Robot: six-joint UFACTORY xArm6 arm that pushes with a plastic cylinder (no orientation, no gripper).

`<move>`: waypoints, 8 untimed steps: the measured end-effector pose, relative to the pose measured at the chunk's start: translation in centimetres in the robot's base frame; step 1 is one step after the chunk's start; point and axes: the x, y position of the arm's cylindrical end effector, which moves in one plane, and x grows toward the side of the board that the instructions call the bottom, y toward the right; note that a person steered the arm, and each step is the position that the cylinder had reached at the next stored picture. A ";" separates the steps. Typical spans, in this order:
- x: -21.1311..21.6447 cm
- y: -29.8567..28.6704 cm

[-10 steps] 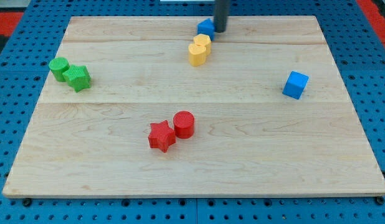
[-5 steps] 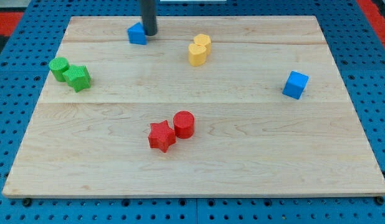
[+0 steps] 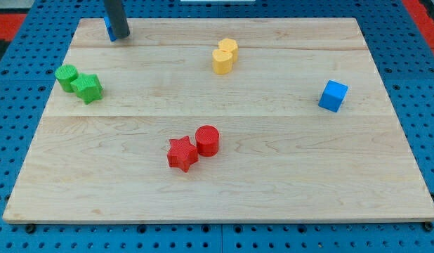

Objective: Move blue triangle to the top left of the board

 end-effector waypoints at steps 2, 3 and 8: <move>-0.4 -1.1; -0.4 -1.1; 9.3 11.5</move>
